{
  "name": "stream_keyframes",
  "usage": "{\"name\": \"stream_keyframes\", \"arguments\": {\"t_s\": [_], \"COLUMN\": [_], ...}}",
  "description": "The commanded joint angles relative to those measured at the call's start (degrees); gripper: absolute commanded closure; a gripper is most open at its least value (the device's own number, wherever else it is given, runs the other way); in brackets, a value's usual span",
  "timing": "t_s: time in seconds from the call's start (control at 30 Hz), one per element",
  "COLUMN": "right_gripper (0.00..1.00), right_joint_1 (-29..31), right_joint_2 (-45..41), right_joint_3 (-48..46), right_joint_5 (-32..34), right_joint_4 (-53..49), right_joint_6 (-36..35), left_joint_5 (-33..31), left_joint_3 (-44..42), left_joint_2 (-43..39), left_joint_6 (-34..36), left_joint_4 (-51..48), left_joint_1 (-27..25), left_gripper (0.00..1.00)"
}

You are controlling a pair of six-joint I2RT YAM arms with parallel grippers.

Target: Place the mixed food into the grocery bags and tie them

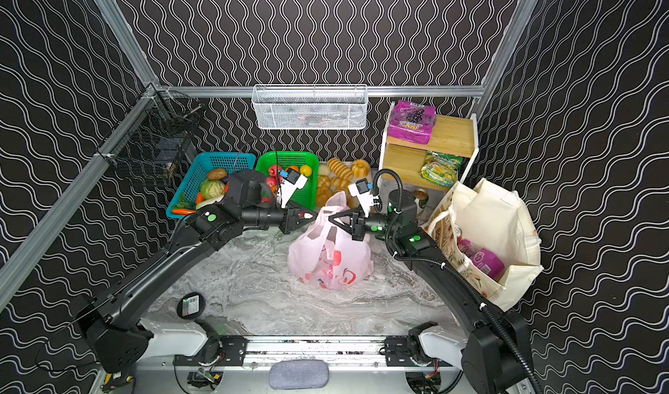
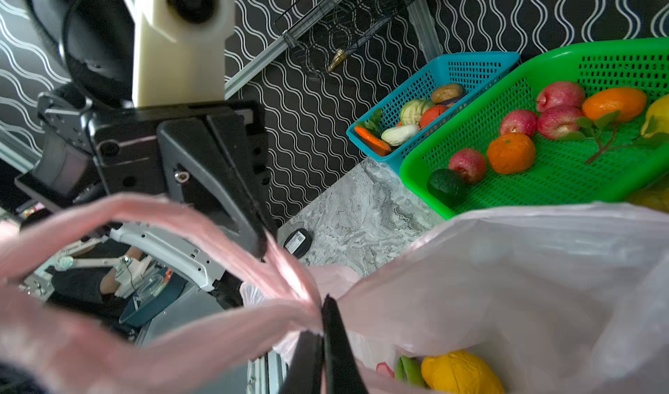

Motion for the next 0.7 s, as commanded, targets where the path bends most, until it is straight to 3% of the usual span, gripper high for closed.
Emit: {"name": "stream_keyframes", "arguments": {"t_s": [0.0, 0.27, 0.37, 0.53, 0.67], "right_gripper": [1.00, 1.00, 1.00, 1.00, 0.99], "right_joint_1": [-0.58, -0.57, -0.58, -0.56, -0.59], "right_joint_2": [0.09, 0.63, 0.72, 0.39, 1.39], "right_joint_3": [-0.14, 2.08, 2.59, 1.18, 0.87], "right_joint_5": [12.78, 17.37, 20.90, 23.00, 21.93], "right_joint_4": [-2.06, -4.10, -5.64, -3.66, -3.36], "right_joint_6": [8.69, 14.49, 17.74, 22.80, 24.12], "left_joint_5": [3.24, -1.88, -6.76, -8.95, -11.69], "left_joint_3": [-0.76, -0.31, -2.84, -4.42, -8.89], "left_joint_2": [-1.36, -0.76, -2.79, -4.18, -5.63], "left_joint_6": [-2.51, -2.67, -6.20, -7.85, -15.39], "left_joint_4": [3.34, 0.55, 4.06, 4.27, 7.98], "left_joint_1": [-0.13, -4.89, -5.41, -5.50, -5.58], "left_gripper": [1.00, 1.00, 1.00, 1.00, 1.00]}}
